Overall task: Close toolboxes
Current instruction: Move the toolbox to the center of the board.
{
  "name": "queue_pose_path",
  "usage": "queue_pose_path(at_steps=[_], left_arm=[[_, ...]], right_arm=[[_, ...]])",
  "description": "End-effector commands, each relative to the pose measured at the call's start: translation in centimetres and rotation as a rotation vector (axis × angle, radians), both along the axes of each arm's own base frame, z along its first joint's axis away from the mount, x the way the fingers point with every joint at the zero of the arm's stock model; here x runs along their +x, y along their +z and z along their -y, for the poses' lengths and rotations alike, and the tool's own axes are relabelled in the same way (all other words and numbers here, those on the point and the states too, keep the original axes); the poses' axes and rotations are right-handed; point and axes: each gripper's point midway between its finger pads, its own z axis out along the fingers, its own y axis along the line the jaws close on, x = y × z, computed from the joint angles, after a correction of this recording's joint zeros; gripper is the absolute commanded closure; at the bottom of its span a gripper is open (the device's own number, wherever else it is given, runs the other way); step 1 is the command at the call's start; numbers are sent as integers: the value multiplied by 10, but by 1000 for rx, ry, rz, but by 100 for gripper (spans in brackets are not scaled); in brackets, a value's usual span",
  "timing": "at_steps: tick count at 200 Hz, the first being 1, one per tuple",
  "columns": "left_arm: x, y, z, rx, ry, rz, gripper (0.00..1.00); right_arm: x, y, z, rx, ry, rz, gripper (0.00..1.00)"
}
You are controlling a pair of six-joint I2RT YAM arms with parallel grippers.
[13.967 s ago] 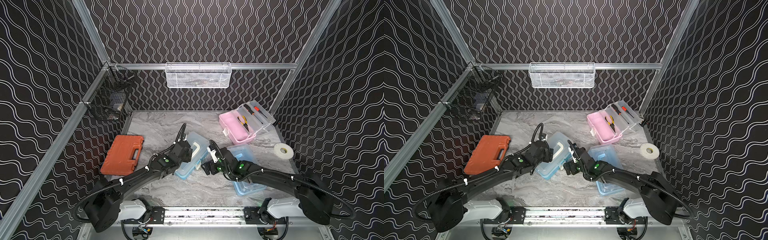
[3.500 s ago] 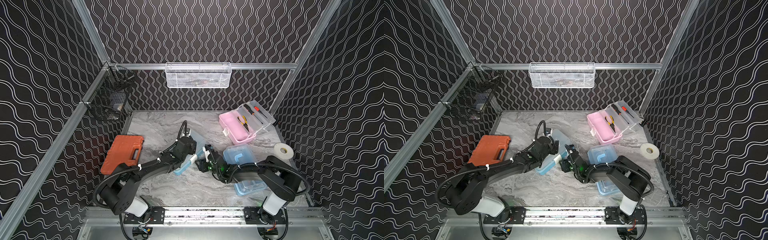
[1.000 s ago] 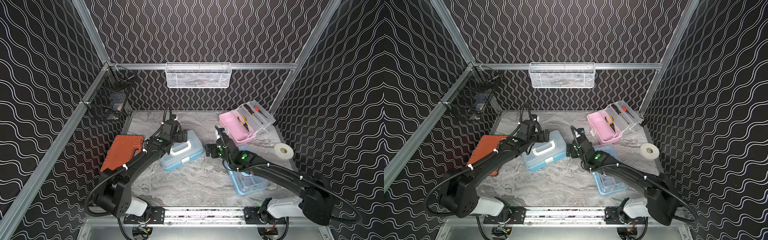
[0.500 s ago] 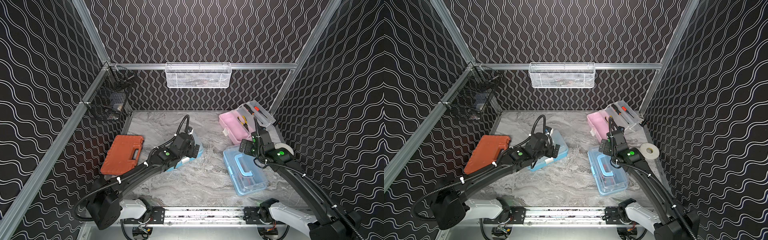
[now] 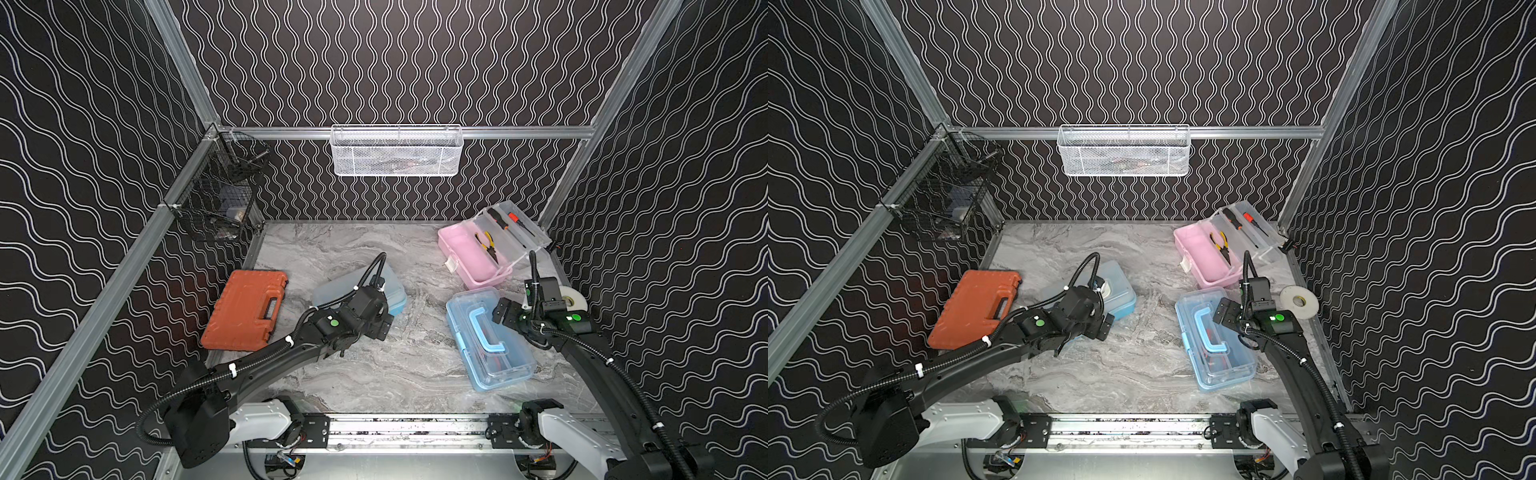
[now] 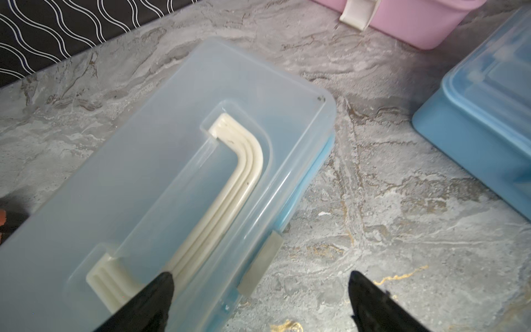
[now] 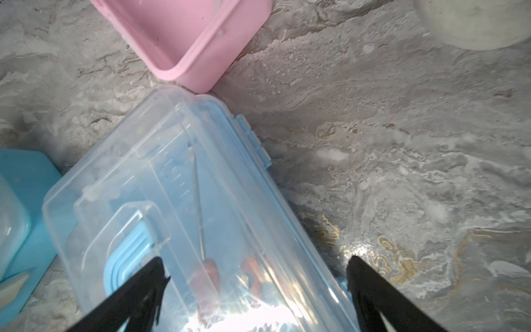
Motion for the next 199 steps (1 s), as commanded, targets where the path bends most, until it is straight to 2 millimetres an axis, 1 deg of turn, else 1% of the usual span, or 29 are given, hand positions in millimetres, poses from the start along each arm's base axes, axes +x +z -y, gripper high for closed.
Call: queue_pose_path(at_steps=[1,28,43,81,108,122,138,159,177,199], left_arm=[[1,-10,-3,25,16,-11,1],[5,-25,-1,55,18,-26,1],[8,-32,1,70,17,-36,1],[14,-41,5,78,12,-37,1],[23,-47,-2,84,31,-48,1],[30,-51,-10,69,52,-60,1],[39,-54,-18,55,77,-65,1],[50,-57,-26,47,102,-73,1],[57,-55,-27,38,107,-73,1],[66,-50,-24,20,108,-66,1]], right_arm=[[-5,-3,-13,76,19,-33,1],[-8,-17,-23,126,42,-77,1],[-6,-21,-23,127,42,-86,1],[0,-33,-28,150,46,-100,1],[8,-39,-37,179,54,-97,1],[14,-39,-43,184,60,-86,1],[22,-39,-53,169,73,-77,1],[35,-38,-74,153,109,-60,1],[46,-40,-96,144,142,-54,1],[64,-43,-119,145,162,-36,1]])
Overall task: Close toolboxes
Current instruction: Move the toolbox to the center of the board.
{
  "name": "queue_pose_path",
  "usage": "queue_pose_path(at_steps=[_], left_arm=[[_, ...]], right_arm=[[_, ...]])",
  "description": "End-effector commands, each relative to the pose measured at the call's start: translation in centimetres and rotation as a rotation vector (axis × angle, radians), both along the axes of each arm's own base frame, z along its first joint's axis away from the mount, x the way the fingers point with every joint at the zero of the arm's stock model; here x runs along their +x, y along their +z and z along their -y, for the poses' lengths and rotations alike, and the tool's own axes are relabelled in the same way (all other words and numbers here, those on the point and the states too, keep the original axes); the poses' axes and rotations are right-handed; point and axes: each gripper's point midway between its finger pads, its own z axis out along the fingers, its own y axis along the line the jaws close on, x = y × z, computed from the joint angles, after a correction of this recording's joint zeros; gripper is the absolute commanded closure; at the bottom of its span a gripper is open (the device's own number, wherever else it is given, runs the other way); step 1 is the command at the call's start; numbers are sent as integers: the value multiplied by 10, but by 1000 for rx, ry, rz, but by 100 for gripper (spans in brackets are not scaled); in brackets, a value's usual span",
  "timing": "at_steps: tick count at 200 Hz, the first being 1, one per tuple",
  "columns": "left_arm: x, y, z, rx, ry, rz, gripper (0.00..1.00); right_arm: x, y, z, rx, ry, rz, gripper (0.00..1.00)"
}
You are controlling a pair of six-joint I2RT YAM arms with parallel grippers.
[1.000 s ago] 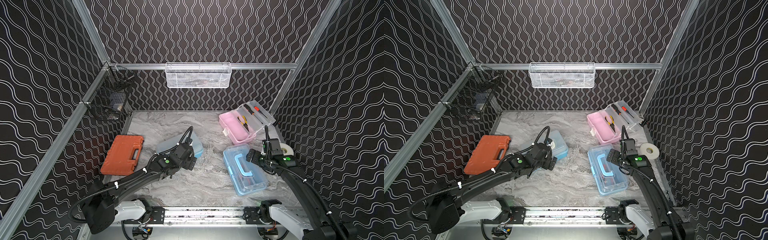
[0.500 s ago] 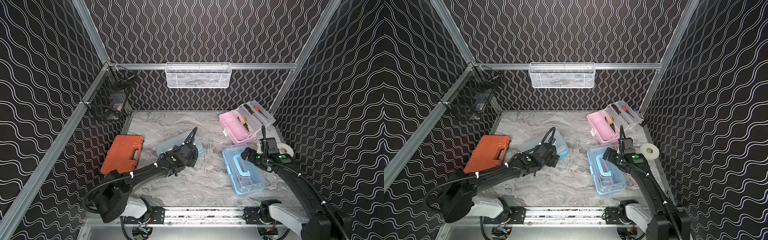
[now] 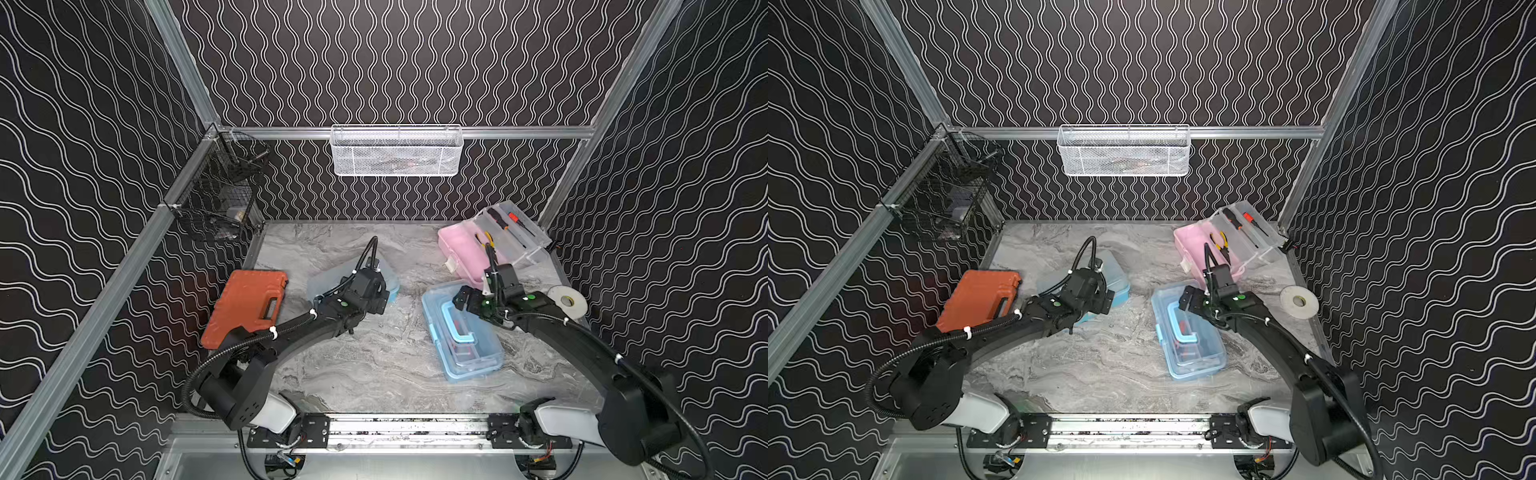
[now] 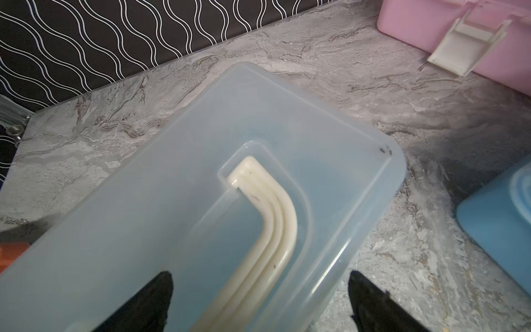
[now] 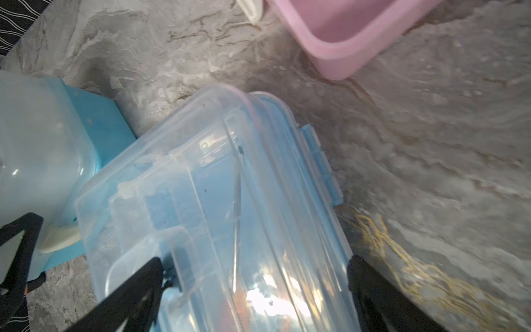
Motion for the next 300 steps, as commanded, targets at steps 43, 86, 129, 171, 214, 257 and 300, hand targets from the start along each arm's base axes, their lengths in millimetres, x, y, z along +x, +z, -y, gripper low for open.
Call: queue_pose_path(at_steps=[43,86,129,171,214,257,300], left_arm=[[-3,-21,8,-33,-43,-153,1],[21,-17,1,-60,-14,-152,1],[44,3,-4,-64,5,-124,1],[59,43,-3,-78,15,-52,1],[58,87,-3,-110,10,26,1],[39,107,7,-209,-34,60,1],[7,125,33,-277,-99,95,1]], right_arm=[[43,-19,-50,-36,-16,6,1],[69,-18,-96,-19,13,51,1],[81,-27,-142,32,78,47,1],[90,-32,-185,71,154,38,1],[95,-26,-204,104,220,82,1],[105,26,-157,-39,166,227,1],[125,49,-54,-125,16,232,1]])
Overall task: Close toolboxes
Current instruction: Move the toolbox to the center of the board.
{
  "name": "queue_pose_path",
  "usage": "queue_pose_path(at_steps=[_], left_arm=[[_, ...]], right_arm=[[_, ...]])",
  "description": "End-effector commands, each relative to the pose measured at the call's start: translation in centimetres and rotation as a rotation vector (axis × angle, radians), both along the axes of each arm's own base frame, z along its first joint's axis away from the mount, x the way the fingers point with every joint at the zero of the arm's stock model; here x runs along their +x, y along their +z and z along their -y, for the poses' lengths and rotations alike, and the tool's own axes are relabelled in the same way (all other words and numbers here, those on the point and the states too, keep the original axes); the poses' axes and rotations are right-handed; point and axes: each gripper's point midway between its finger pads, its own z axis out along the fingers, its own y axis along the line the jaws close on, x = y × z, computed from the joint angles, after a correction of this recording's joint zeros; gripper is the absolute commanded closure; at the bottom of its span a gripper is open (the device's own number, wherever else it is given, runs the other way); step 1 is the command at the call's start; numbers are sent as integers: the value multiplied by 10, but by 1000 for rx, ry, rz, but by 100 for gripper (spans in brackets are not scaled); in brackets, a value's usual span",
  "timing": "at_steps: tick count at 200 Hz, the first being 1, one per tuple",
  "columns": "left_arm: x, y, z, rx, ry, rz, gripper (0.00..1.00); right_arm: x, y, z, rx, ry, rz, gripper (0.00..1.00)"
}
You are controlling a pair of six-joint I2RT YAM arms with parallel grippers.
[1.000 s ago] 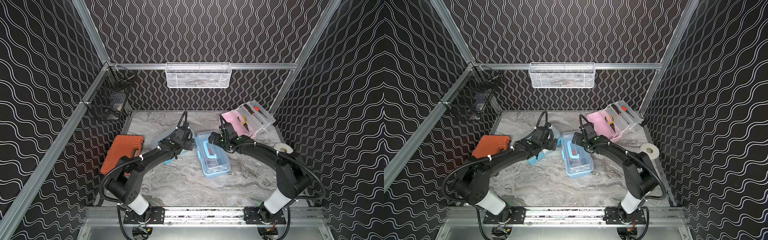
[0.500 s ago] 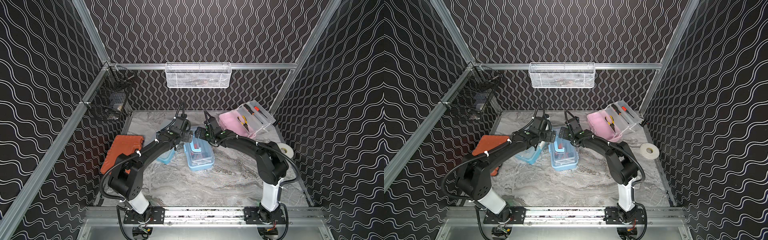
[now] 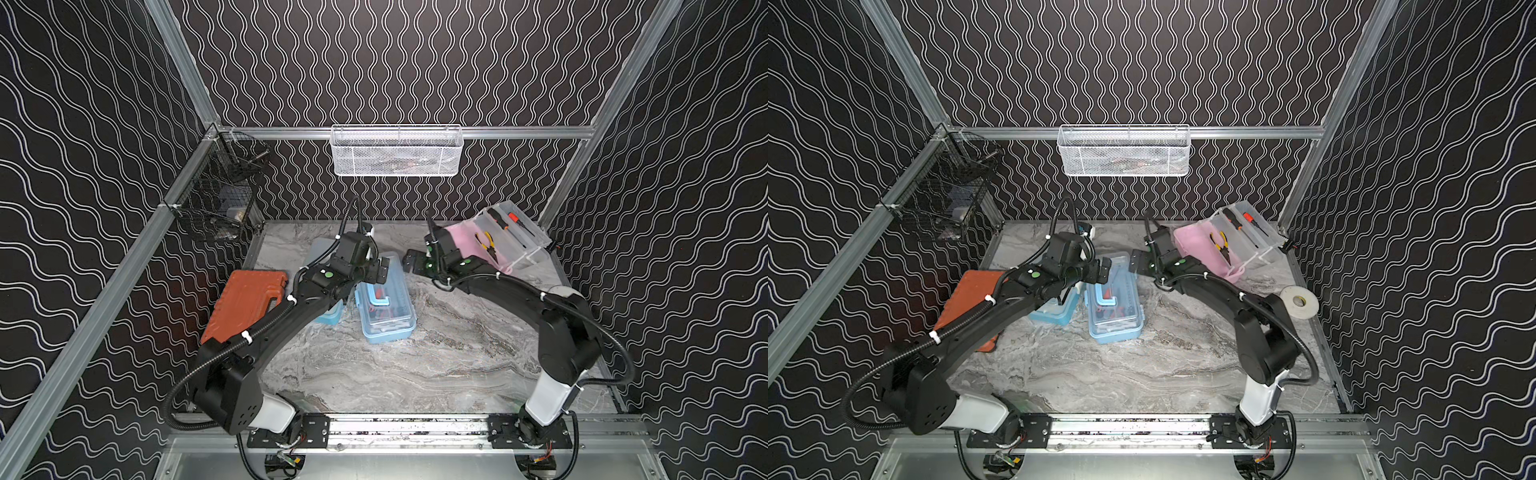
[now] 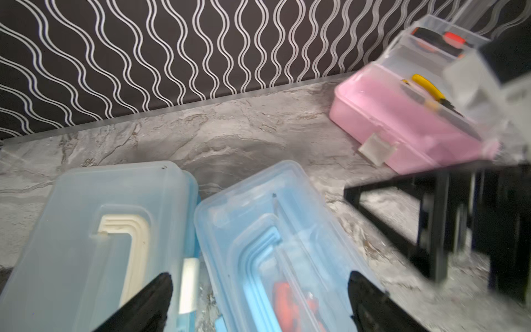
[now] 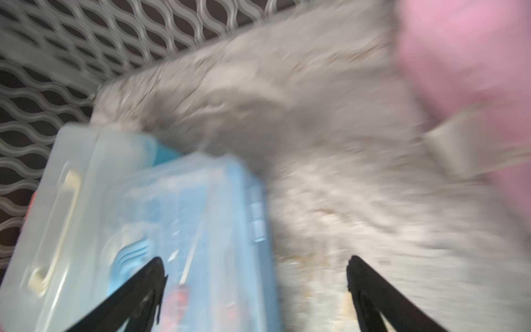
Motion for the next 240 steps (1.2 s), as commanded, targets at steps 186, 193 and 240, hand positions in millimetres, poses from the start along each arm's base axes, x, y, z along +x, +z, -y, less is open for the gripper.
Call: queue_pose_path(at_steps=[186,193,240], left_arm=[[-78,-10,84,-194,-194,-6,1],[-78,-11,83,-190,-189,-6,1],[-78,-15,85,-189,-189,-12,1]], right_arm=[[16,-112,159,-368,-13,-246,48],[12,-115,160,-363,-19,-255,50],[-15,-123,165,-339,-69,-299,71]])
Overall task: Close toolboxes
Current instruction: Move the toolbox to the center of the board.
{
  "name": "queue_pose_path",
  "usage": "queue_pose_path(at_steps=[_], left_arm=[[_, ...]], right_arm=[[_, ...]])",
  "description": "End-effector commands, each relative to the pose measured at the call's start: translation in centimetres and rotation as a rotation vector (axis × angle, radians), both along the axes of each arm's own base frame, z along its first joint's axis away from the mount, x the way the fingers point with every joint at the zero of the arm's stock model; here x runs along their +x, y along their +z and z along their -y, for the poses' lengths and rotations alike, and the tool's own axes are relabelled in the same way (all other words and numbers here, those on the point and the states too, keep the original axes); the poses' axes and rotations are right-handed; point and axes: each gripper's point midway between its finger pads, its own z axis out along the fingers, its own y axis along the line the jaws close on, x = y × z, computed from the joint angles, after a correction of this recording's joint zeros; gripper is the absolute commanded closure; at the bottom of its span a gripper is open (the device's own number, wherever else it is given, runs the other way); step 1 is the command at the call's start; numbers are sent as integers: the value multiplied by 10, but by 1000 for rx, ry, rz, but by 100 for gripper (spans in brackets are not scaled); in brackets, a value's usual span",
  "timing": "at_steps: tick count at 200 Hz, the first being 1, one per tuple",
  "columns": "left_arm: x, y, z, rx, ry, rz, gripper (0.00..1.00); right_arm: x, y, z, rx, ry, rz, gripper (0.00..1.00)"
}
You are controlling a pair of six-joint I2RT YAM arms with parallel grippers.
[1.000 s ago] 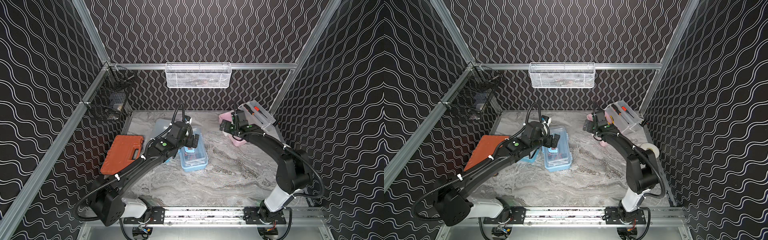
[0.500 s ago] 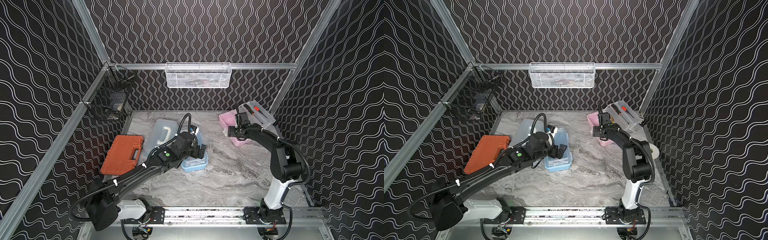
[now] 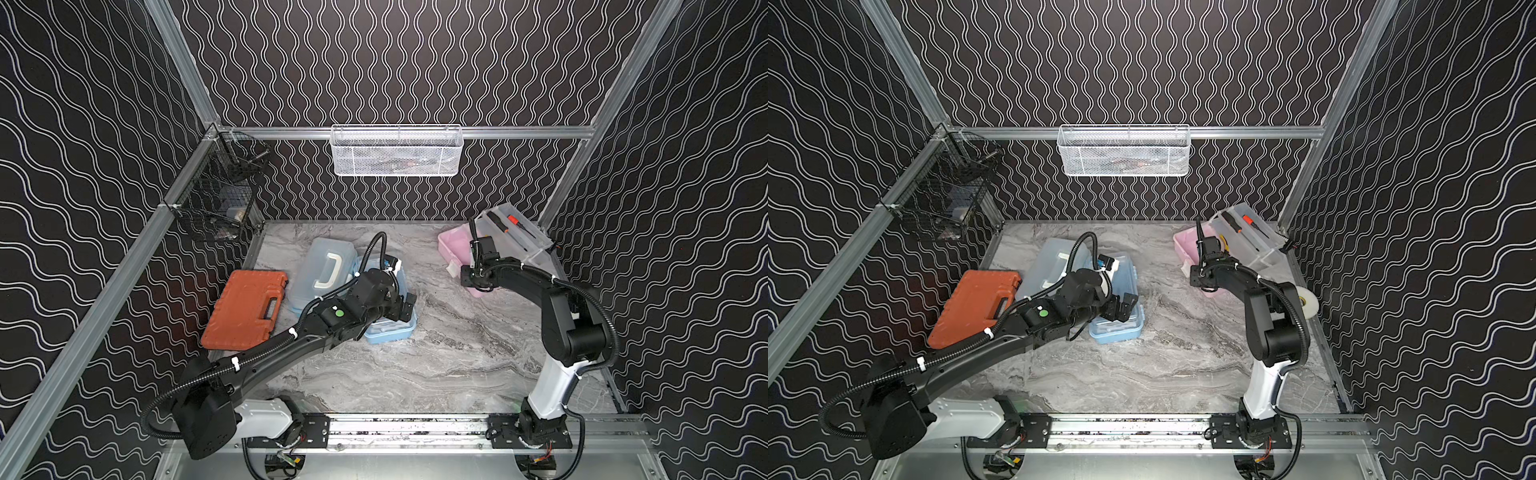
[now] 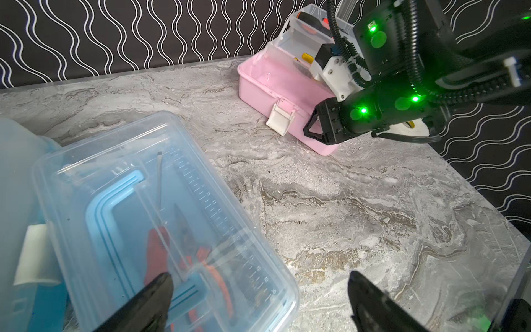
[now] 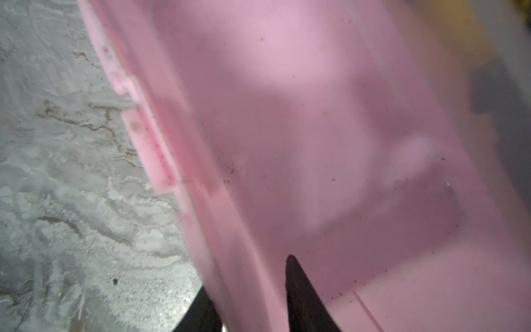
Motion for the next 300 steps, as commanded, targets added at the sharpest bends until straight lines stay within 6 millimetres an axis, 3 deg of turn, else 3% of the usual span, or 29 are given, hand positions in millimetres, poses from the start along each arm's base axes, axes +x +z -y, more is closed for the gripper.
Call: queue_pose_path(at_steps=[1,24,30,63,112,123,167,194,225,254,290,300], left_arm=[[4,6,3,-32,13,24,1],[4,3,6,-34,7,19,1],[4,1,7,-33,4,16,1],[2,-5,14,-31,-11,9,1],[1,-11,22,-22,-25,6,1],[2,-11,24,-23,-26,7,1],[1,-14,22,-5,-21,9,1],[1,-14,21,-3,-21,11,1],[4,-13,24,3,-23,13,1],[9,-7,35,-9,-42,20,1],[16,3,60,-10,-91,37,1],[17,3,69,-9,-107,36,1]], right_arm=[[-22,-10,6,14,-79,-62,72],[-34,-5,6,19,-120,-65,75],[-46,-13,8,14,-133,-91,75],[-76,-13,-4,10,-158,-117,75],[-104,-7,-43,36,-100,-131,72],[-112,-6,-63,45,-56,-134,71],[-128,-7,-103,89,-9,-148,71],[-130,-2,-115,117,8,-146,58],[-127,31,-114,136,26,-80,30],[-119,89,-96,116,7,60,14],[-105,149,-41,184,-98,197,6],[-99,158,-11,211,-164,215,4]])
